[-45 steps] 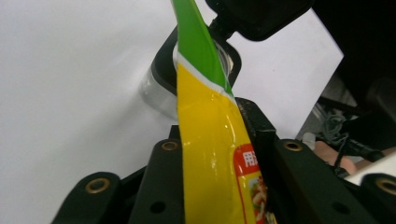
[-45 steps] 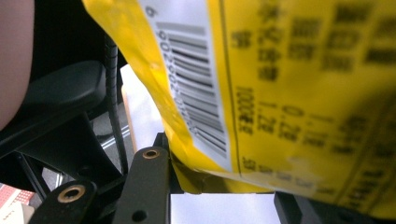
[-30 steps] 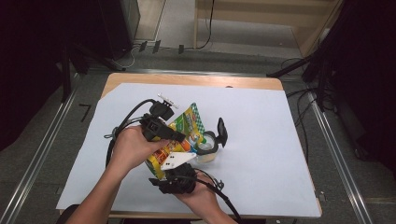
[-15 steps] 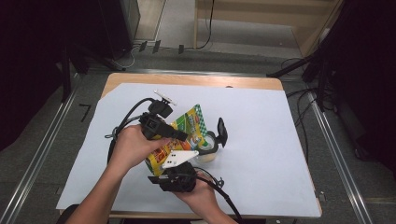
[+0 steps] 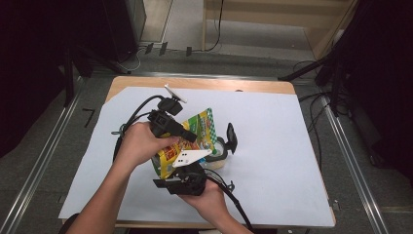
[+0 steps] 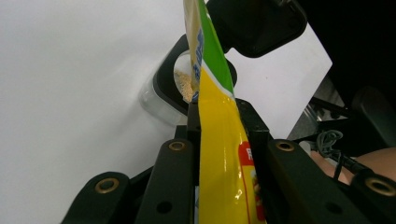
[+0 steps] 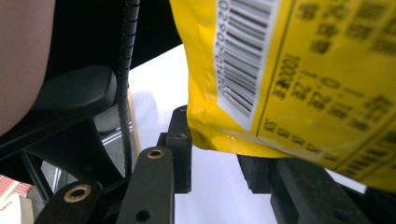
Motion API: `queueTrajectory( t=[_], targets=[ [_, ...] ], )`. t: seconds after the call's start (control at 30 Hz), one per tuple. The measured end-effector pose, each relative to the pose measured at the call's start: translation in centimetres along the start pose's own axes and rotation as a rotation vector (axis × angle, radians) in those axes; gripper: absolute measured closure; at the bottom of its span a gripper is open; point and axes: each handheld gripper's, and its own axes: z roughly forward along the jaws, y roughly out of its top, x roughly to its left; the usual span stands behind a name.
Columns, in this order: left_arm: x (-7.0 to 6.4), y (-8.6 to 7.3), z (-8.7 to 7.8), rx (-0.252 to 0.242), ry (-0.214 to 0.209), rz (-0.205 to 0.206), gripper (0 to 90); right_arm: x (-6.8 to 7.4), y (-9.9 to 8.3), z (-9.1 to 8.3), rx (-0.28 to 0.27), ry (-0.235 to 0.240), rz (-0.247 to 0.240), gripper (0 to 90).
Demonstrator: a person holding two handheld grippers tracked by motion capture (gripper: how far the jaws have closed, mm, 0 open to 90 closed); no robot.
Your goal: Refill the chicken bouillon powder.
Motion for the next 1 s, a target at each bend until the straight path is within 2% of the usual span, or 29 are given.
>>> queueTrajectory(
  t=[0.17,0.33,0.53,0.8,1.0],
  targets=[
    [0.34,0.07,0.05,-0.003,-0.005,-0.017,79.8,-0.09,0.09,-0.14,0.004,0.004,-0.005,69.8],
    [0.44,0.14,0.02,-0.016,0.0,-0.011,80.2,-0.29,0.2,-0.13,0.0,0.008,-0.002,69.9],
    [0.83,-0.1,0.1,-0.025,-0.022,-0.022,79.9,-0.39,0.06,-0.21,0.011,0.011,-0.013,70.0],
    [0.68,0.07,0.09,-0.014,-0.007,-0.022,79.4,-0.36,0.09,-0.01,0.005,-0.002,-0.023,70.0],
    [-0.07,0.33,0.09,-0.006,0.019,0.007,80.1,-0.43,0.12,0.07,-0.005,0.005,-0.014,70.7]
  ],
)
